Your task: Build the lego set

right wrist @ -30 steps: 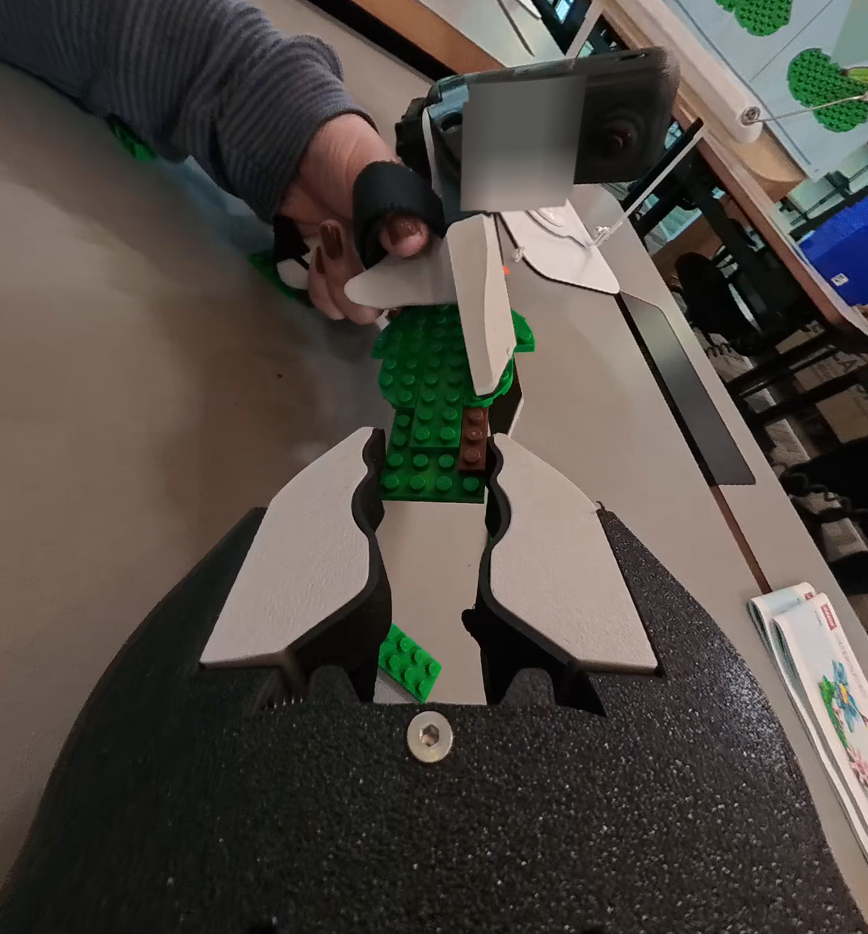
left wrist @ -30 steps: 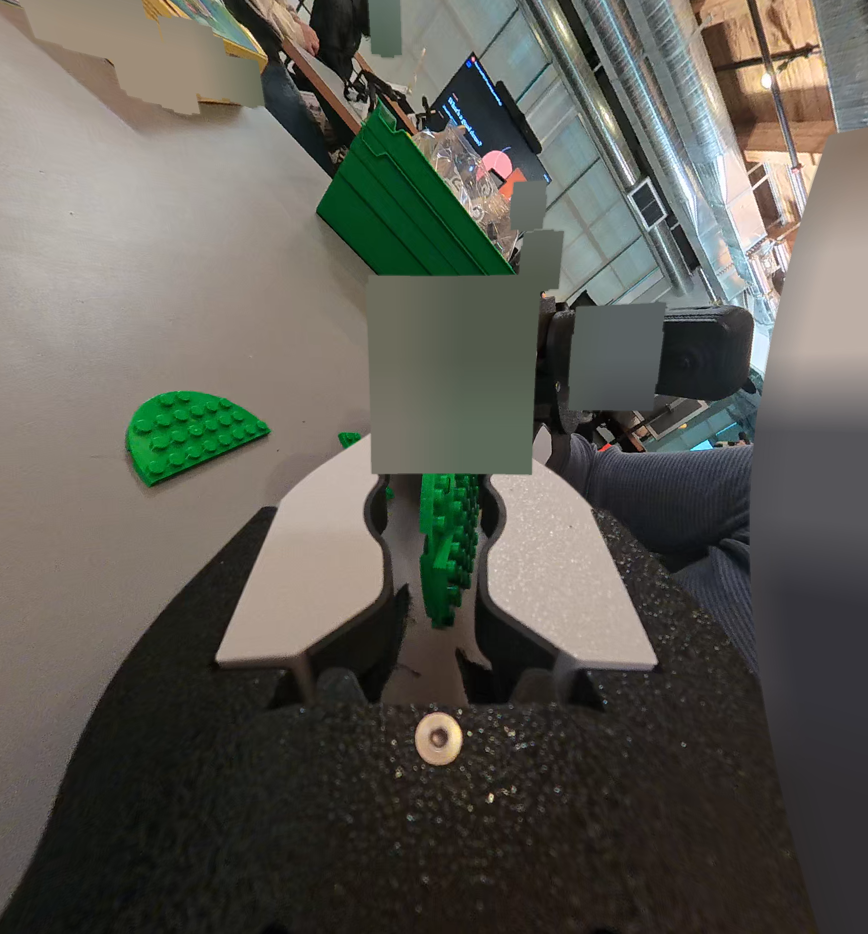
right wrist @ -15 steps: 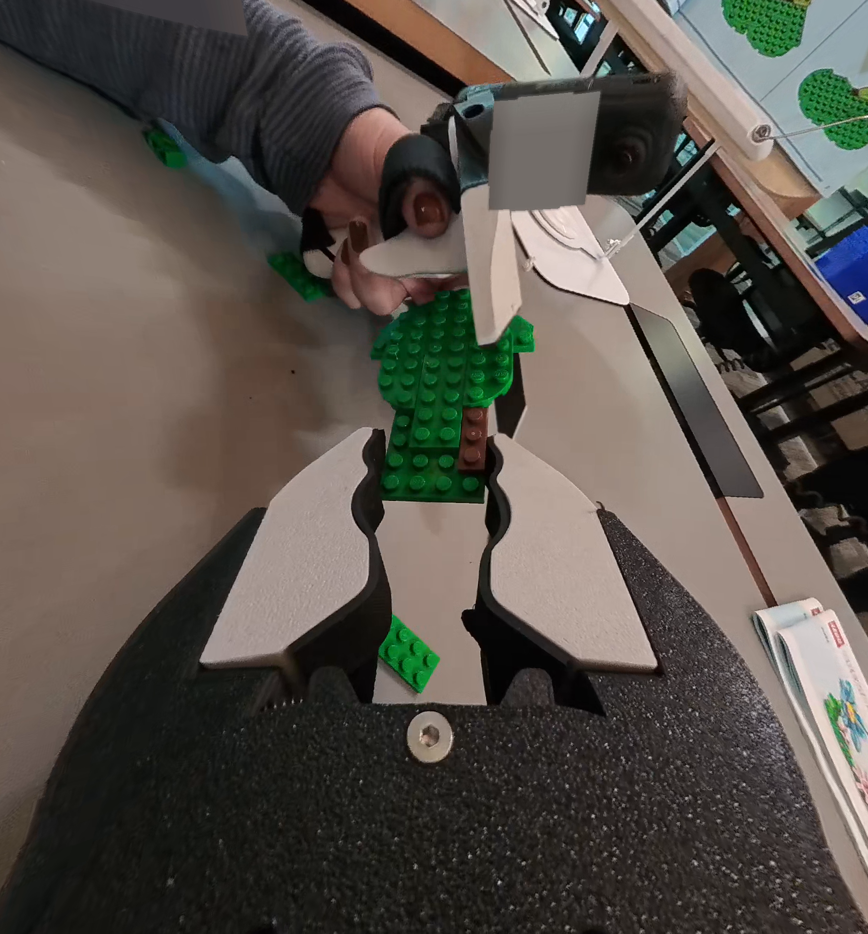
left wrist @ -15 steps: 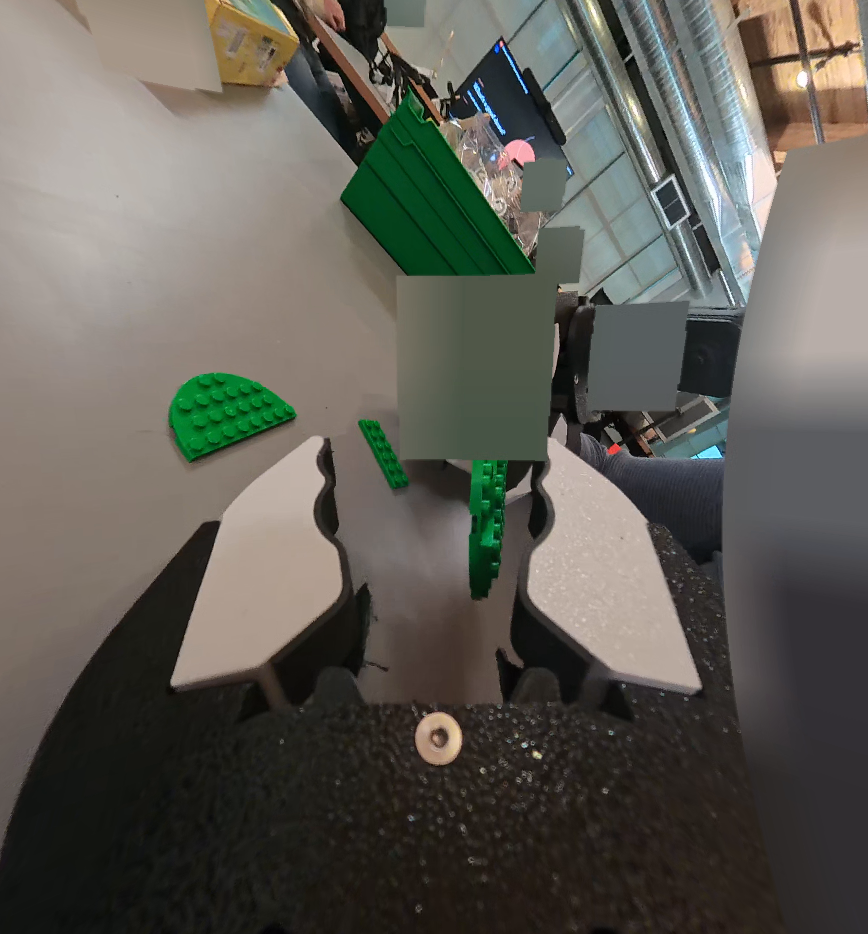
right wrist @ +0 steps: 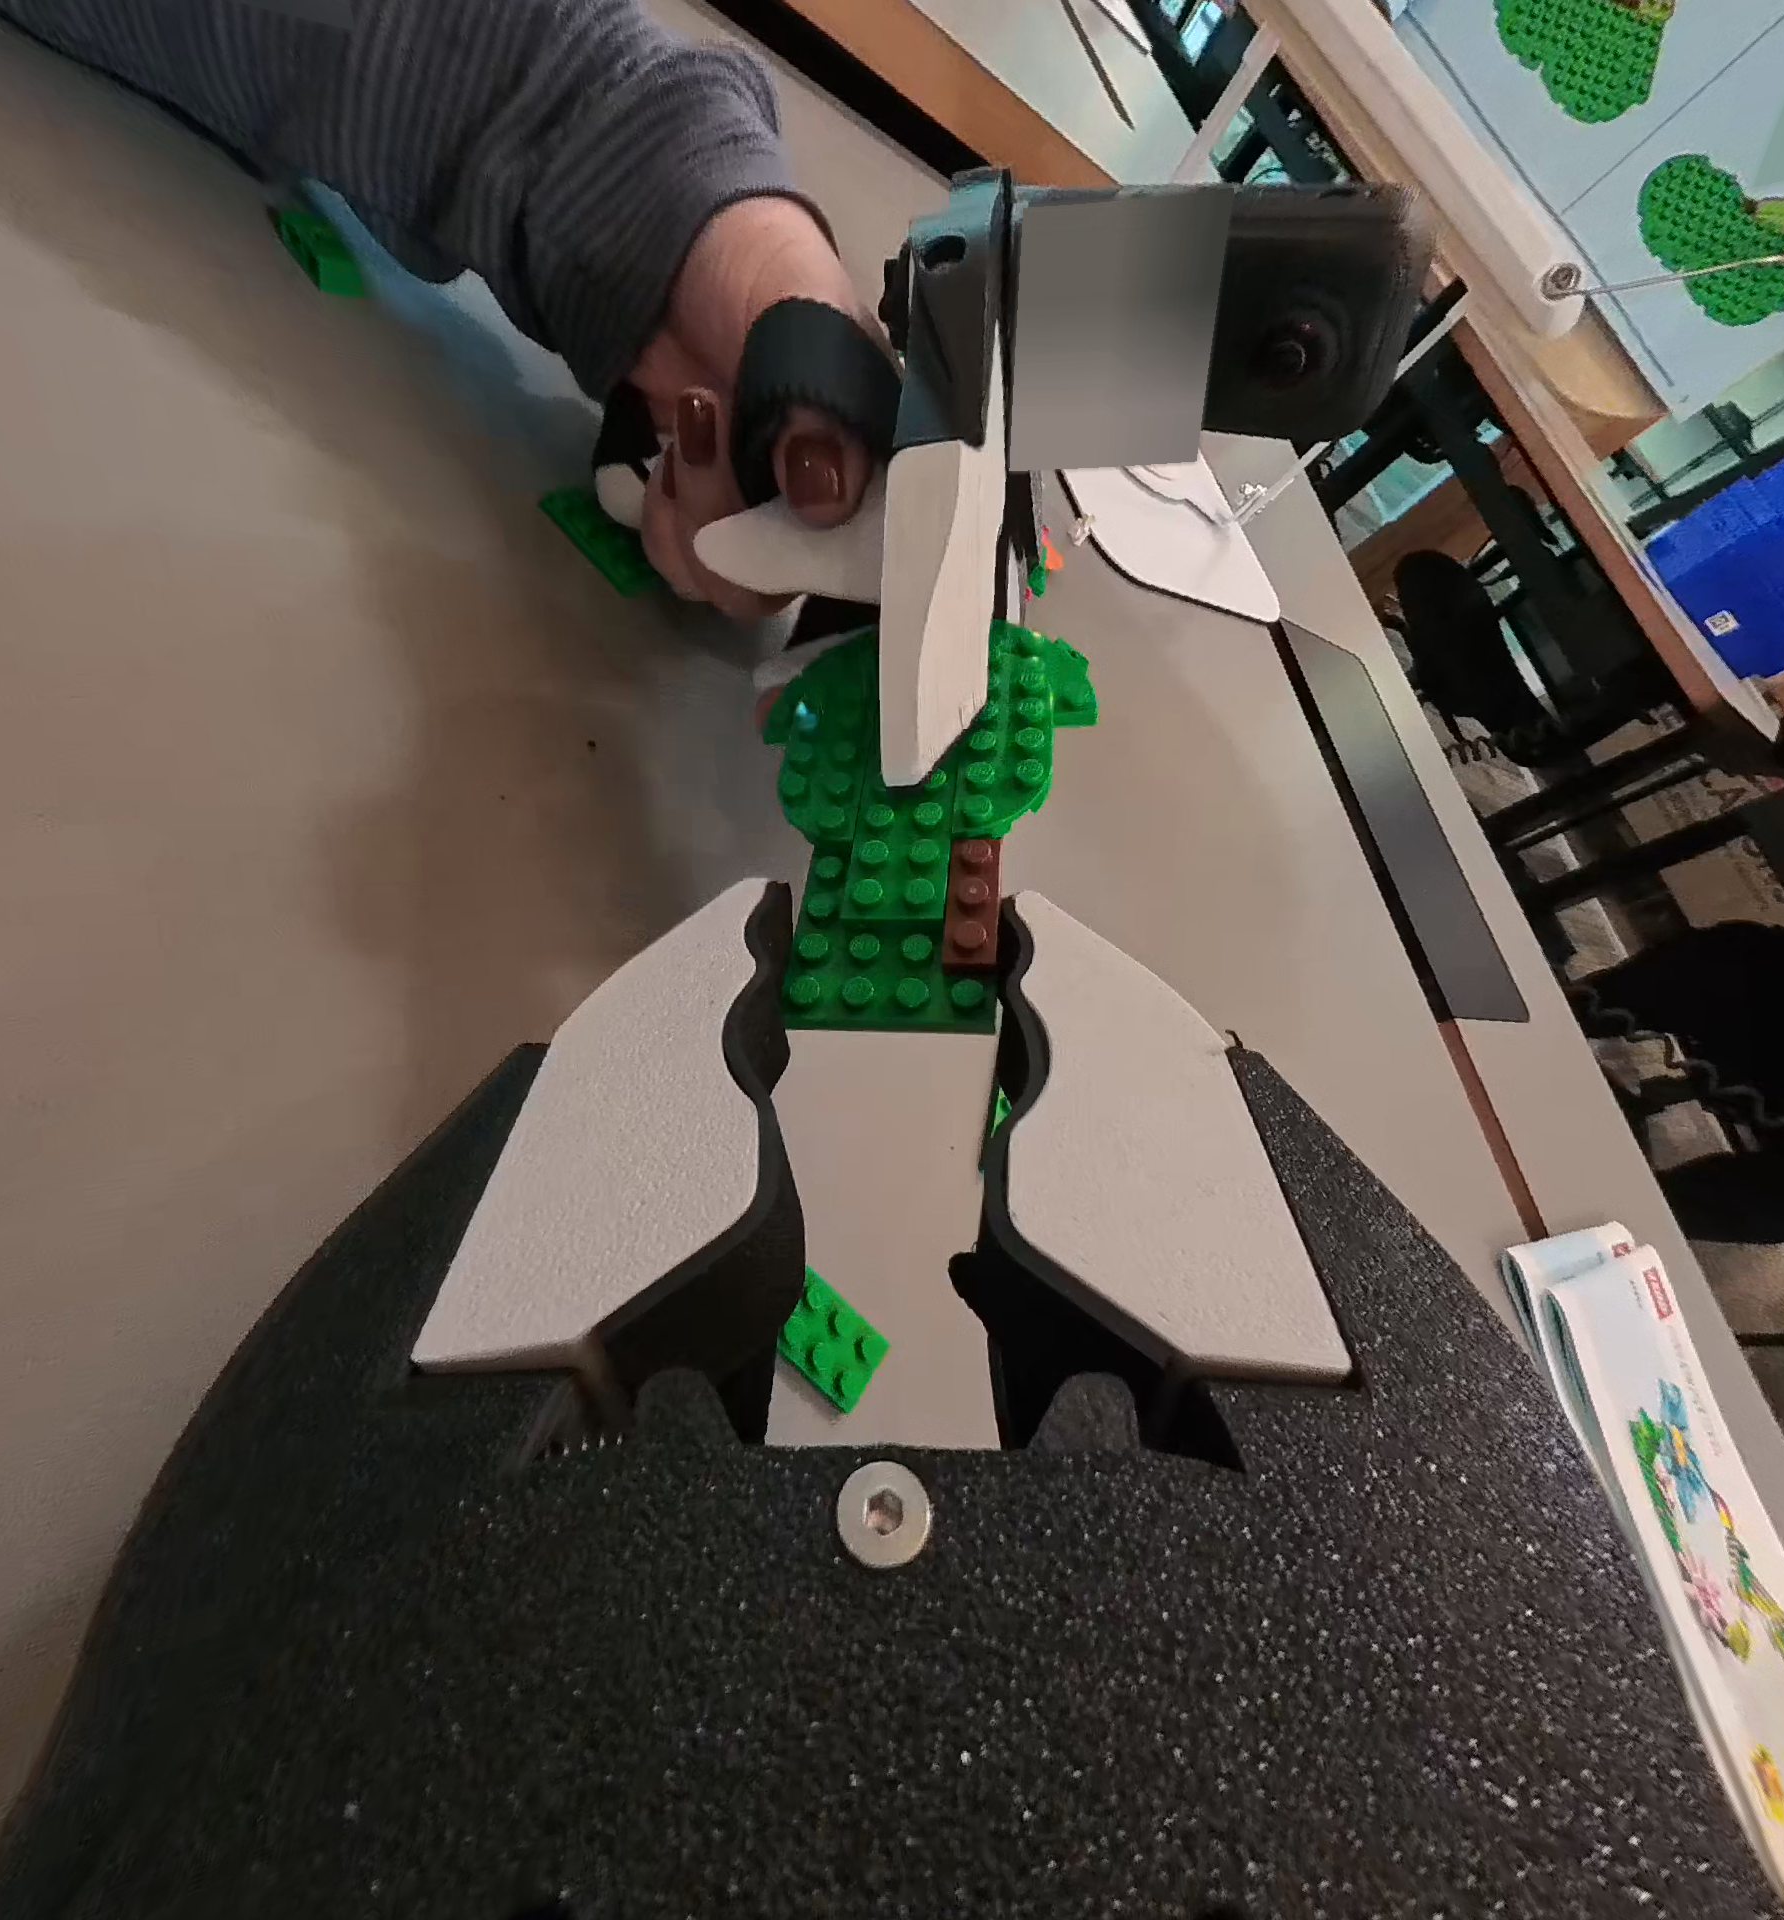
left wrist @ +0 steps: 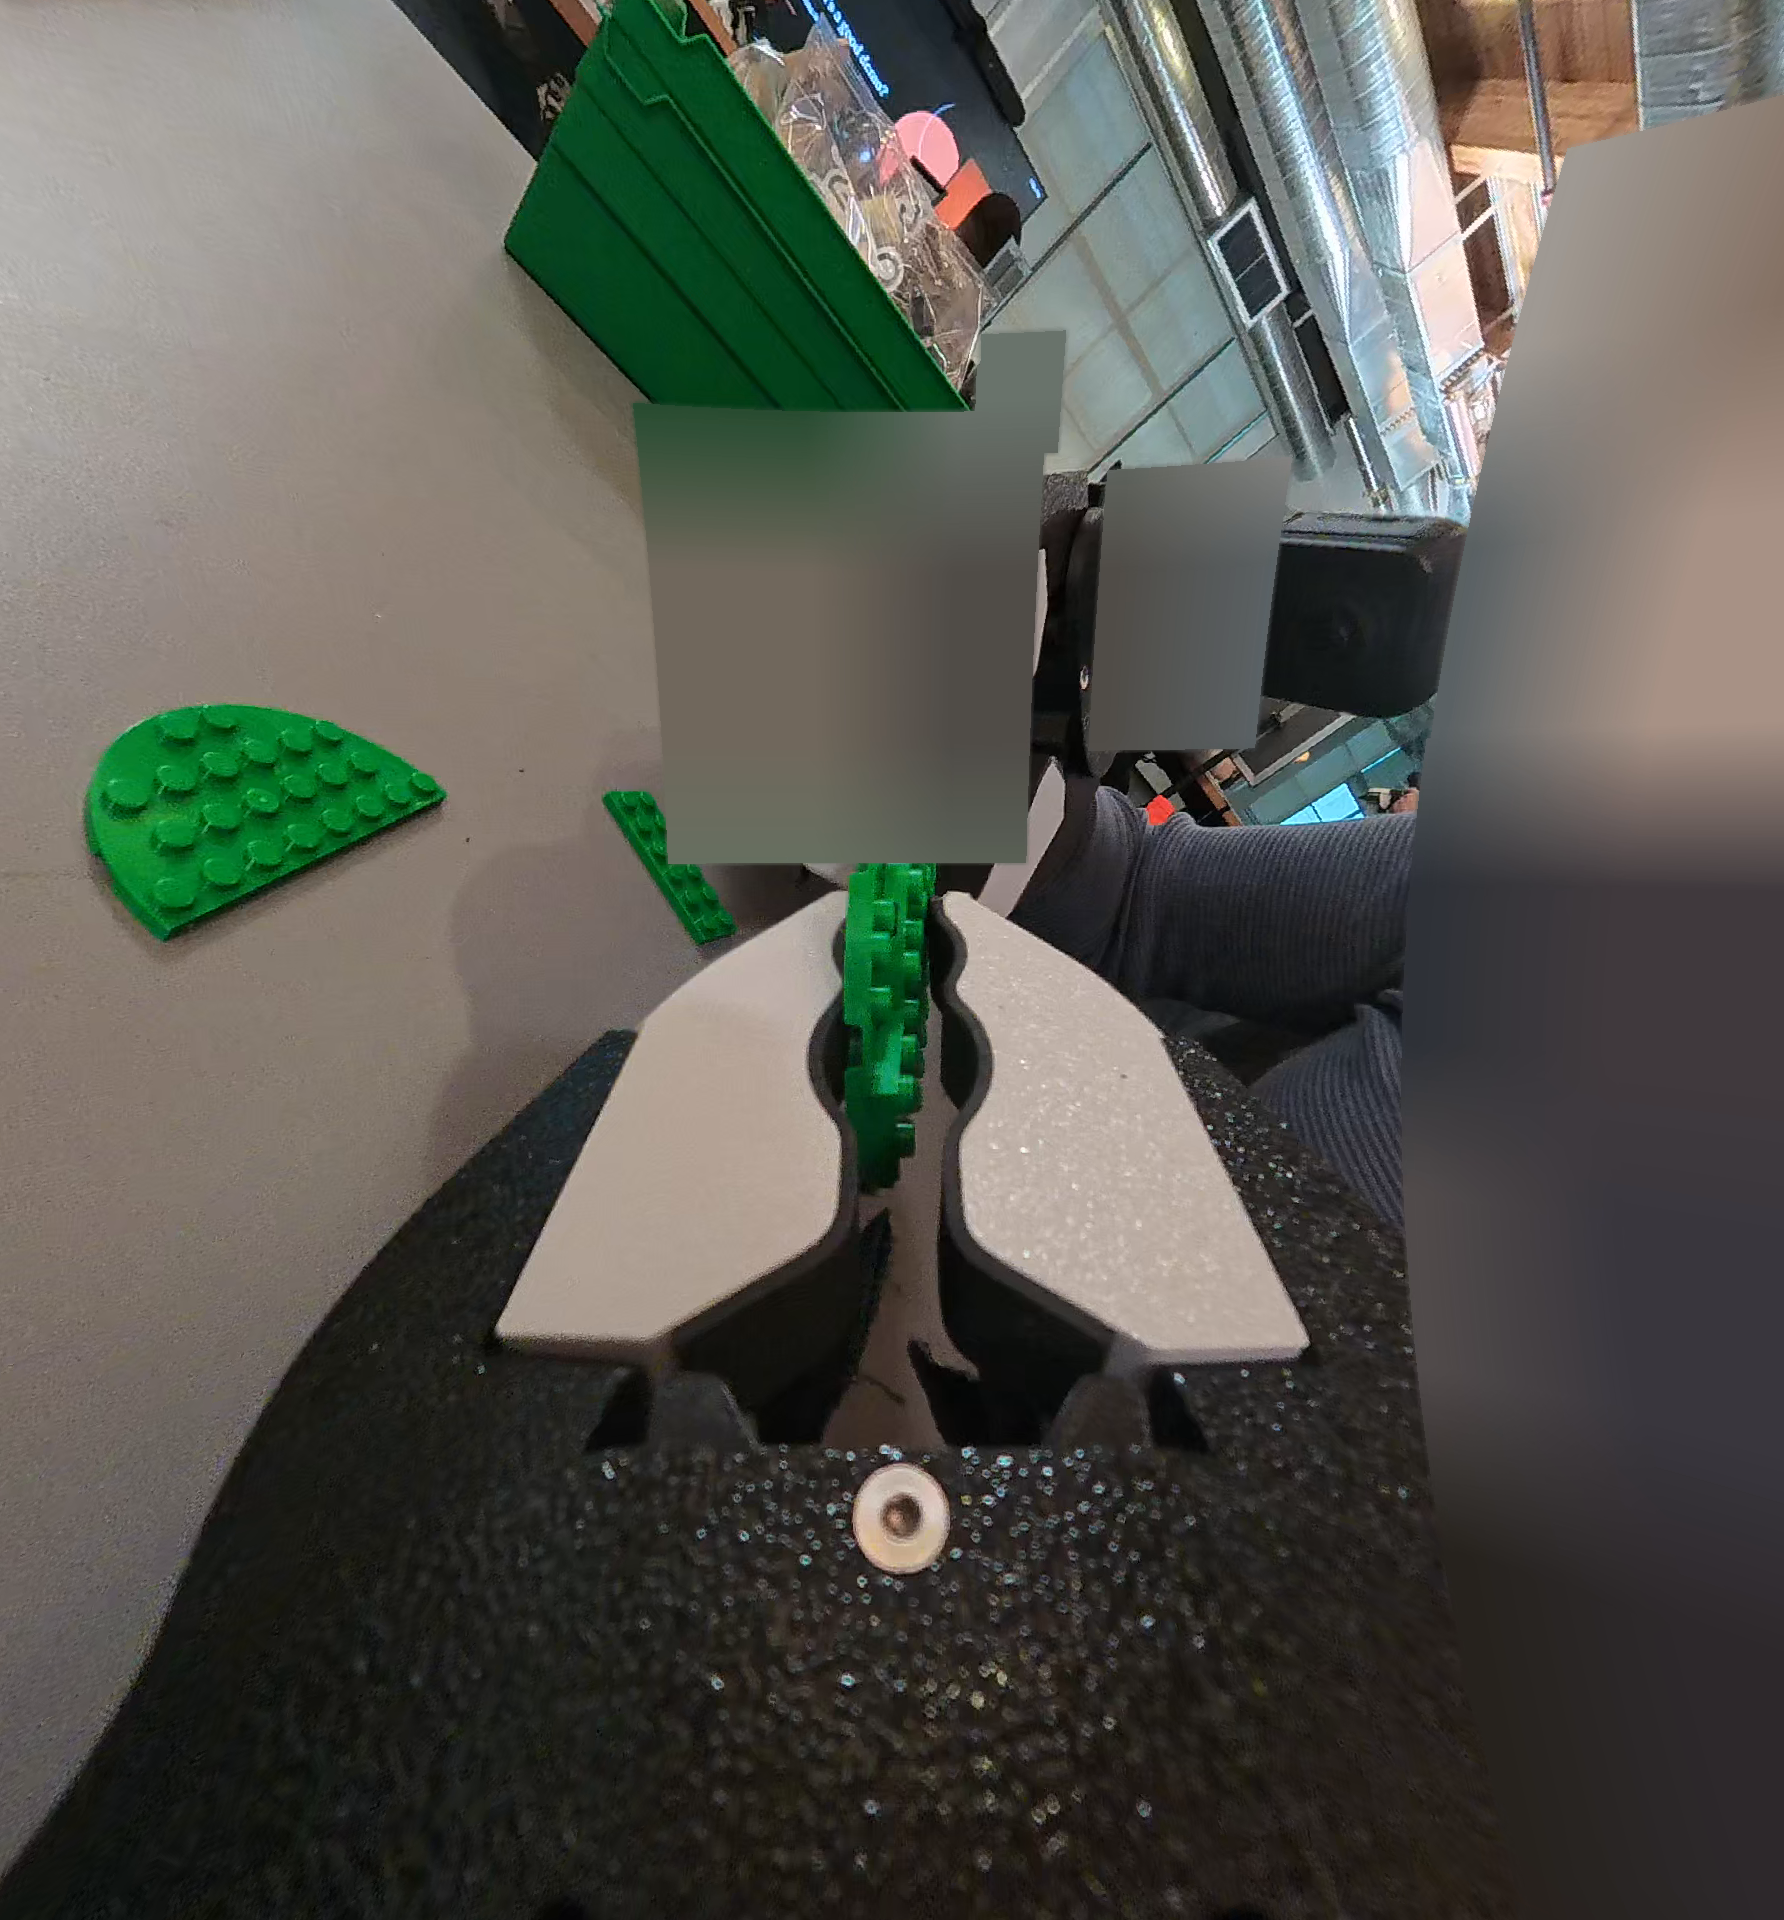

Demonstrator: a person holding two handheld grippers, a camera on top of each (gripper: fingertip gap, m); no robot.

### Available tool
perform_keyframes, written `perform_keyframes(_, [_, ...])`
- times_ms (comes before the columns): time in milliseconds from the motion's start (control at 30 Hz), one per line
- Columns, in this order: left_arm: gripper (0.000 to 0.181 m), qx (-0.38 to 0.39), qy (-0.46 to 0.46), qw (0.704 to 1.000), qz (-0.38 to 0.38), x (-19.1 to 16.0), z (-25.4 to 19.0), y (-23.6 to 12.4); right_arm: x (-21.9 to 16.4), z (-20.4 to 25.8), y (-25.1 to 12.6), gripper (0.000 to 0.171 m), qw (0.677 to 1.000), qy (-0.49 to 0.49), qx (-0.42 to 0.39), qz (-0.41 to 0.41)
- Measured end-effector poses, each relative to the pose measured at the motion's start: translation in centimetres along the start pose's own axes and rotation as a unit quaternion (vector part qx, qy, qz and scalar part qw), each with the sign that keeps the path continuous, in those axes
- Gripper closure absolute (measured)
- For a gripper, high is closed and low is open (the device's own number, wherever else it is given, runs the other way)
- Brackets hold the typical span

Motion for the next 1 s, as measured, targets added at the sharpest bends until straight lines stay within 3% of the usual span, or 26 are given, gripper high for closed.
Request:
perform_keyframes(367, [0.173, 0.013, -0.013, 1.0, -0.005, 0.1, 0.2, 0.1, -0.4, -0.1, 0.3, 0.134, 0.999, -0.007, -0.015, 0.028])
perform_keyframes(633, [0.173, 0.069, -0.02, 0.997, -0.039, 0.6, 1.1, -0.2, -0.6, -0.9, 0.4, 0.133, 0.992, -0.032, -0.08, 0.095])
perform_keyframes(1000, [0.173, 0.131, 0.018, 0.991, -0.026, 0.4, 1.3, 0.4, -1.1, -0.4, 0.8, 0.137, 0.978, -0.069, -0.079, 0.178])
Point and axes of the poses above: each gripper's, where its closed fingertips meet, y out along the fingers, x out of its top, z = x × y across the jaws, the point moved 6 cm from there along -y, back along the fingers, and after that the axes turned 1 degree about -x, right-handed, at the moved point
